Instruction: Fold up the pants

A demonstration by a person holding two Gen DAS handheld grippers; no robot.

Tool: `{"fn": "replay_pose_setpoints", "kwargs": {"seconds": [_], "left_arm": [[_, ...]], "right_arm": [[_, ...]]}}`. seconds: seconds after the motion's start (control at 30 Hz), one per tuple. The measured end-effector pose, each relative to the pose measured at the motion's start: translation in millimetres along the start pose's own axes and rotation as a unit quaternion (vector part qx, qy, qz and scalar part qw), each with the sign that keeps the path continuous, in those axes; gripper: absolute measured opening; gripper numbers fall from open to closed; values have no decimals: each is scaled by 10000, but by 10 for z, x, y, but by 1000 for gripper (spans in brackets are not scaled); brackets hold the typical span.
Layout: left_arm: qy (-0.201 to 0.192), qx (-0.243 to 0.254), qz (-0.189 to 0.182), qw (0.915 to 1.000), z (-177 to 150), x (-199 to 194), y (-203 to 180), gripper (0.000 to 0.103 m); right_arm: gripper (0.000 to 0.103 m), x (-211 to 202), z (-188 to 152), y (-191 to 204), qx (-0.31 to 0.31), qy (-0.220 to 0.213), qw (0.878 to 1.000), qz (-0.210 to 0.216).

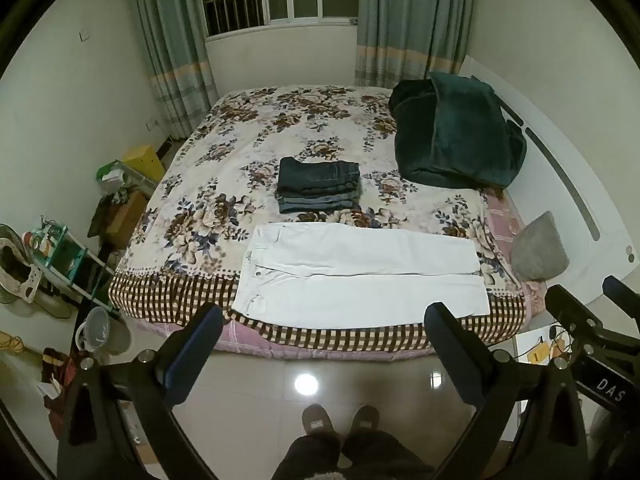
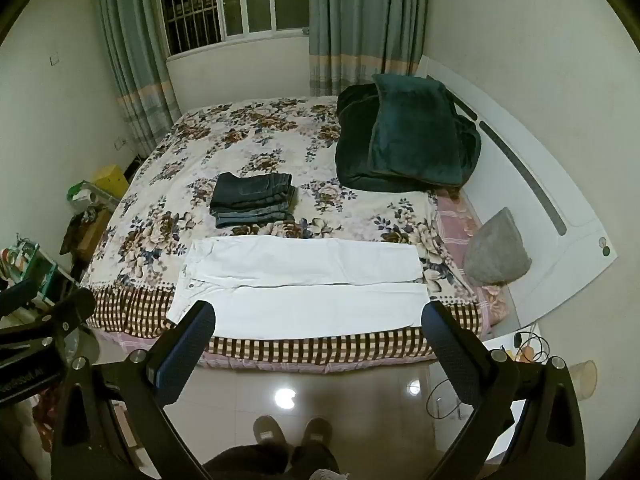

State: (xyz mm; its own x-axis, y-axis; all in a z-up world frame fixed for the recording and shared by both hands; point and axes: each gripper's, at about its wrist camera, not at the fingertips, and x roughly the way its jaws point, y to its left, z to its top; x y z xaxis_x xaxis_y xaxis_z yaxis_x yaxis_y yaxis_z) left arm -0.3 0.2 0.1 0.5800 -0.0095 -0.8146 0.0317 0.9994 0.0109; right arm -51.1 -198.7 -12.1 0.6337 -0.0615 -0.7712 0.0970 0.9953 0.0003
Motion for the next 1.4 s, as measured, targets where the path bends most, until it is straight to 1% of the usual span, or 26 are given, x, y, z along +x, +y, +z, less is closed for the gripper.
{"fn": "replay_pose_setpoints", "kwargs": {"seconds": [0.2, 0.97, 1.4], "left_arm": [[48, -3, -17, 10000, 2, 3, 0, 103], [4, -14, -3, 10000, 12, -36, -34, 103], [18, -24, -7, 10000, 9, -20, 33, 103]], "right_arm": [[103, -14, 14, -6, 1, 28, 10000, 14], [103, -68, 21, -1, 32, 61, 10000, 51], [103, -48, 11, -23, 42, 86, 9999, 64]]}}
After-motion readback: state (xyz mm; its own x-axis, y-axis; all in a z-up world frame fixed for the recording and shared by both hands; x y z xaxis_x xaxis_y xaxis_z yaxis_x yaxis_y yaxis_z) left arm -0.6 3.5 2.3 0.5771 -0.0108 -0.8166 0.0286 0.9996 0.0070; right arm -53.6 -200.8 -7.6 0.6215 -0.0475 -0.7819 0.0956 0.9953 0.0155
